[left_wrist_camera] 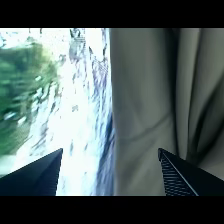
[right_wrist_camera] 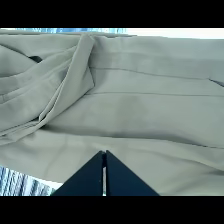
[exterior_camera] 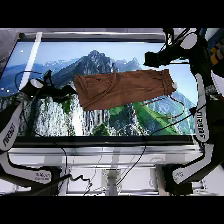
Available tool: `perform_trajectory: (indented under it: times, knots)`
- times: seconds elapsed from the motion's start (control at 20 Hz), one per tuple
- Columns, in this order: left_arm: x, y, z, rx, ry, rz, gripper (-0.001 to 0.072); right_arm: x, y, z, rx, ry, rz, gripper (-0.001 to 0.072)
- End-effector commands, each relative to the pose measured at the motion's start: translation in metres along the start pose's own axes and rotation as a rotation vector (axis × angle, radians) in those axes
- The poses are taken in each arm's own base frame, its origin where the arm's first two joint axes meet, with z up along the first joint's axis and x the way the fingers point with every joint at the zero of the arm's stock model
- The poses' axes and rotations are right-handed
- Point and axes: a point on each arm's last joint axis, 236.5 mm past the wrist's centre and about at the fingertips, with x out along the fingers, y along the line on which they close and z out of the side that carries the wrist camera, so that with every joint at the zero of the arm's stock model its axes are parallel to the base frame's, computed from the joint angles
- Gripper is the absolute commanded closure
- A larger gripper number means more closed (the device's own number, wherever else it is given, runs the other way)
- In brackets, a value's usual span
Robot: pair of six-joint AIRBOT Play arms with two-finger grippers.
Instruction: Fold the clothes and pants, and hang the long-sleeved shirts on hangers.
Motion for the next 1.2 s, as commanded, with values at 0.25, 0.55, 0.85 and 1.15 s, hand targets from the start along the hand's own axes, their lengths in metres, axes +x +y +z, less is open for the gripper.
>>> perform_trajectory:
  times: [0.25,0.55,0.85,1.15]
  knots:
    - [0.063,-0.025,0.007,-0.102,-0.123,-0.067,0.0442,0.0,0.0,0.001,0.0,-0.003,-0.001,0.0681]
    - [0.001,-0.072,0.041,0.27,-0.068,-0.066,0.0697,-0.001,-0.02,-0.001,-0.023,0.006,-0.083,0.0681]
    - [-0.133,-0.142,0.061,0.614,-0.079,0.0,0.0697,-0.001,-0.022,0.006,-0.021,-0.026,-0.096,0.0681]
    - [-0.193,-0.172,0.037,0.718,-0.102,-0.015,0.0697,0.015,0.01,0.007,-0.01,-0.03,-0.042,0.068]
